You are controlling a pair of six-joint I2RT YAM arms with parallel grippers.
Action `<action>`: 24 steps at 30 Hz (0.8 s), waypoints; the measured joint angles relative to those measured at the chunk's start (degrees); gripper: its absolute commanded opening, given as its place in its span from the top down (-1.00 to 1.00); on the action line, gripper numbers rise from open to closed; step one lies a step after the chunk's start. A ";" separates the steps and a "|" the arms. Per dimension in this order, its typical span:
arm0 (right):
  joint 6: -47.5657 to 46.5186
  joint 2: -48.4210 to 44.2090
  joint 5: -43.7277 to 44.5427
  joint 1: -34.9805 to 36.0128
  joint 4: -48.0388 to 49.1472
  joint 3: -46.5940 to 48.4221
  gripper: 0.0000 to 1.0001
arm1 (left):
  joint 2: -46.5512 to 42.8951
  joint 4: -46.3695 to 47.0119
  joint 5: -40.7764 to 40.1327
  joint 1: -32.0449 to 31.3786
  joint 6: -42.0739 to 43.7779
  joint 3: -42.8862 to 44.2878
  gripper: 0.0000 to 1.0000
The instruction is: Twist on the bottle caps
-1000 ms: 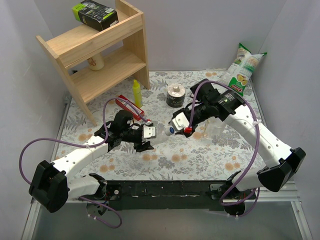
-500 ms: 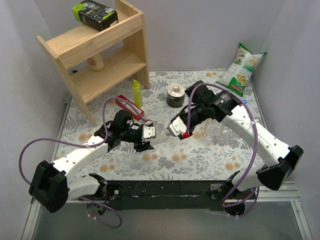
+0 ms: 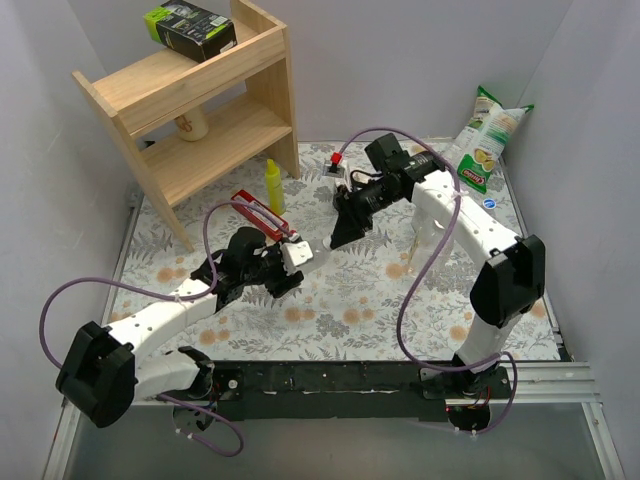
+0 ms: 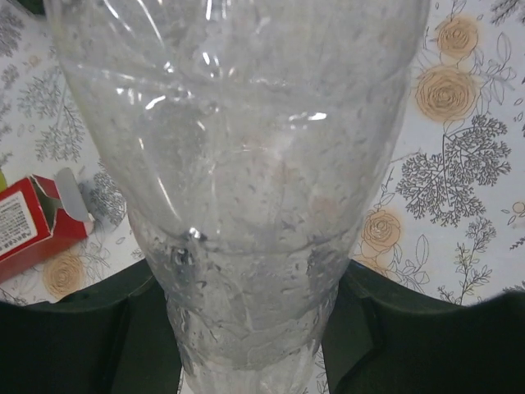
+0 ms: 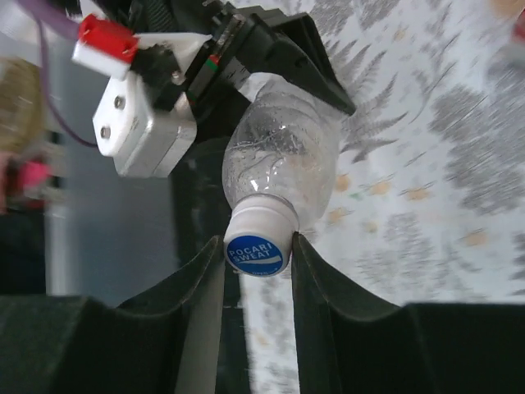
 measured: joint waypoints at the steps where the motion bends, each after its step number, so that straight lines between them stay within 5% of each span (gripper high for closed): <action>1: 3.69 0.94 -2.25 -1.33 0.59 -1.57 -0.44 | 0.55 -0.22 -1.14 -0.63 -0.07 -0.09 1.00; 3: 9.09 3.39 -6.47 -3.10 0.96 -1.86 -0.70 | 1.01 -0.28 -2.67 -1.01 -0.46 -0.09 1.00; 7: 10.38 9.11 -11.15 -5.46 -1.20 7.98 -0.80 | -0.02 5.68 -4.48 -0.50 -0.42 0.42 1.00; 12: -11.34 6.67 -10.14 -9.55 -5.97 20.17 -0.83 | -1.53 3.41 3.58 -0.15 1.97 0.50 1.00; 17: -36.35 -7.30 -3.80 -4.15 -10.54 9.53 -0.61 | -0.46 -2.32 12.33 -0.11 4.83 1.09 1.00; 24: -52.70 -19.52 4.11 6.16 -9.57 -5.49 -0.20 | 0.50 -4.13 17.20 -0.11 6.23 2.45 1.00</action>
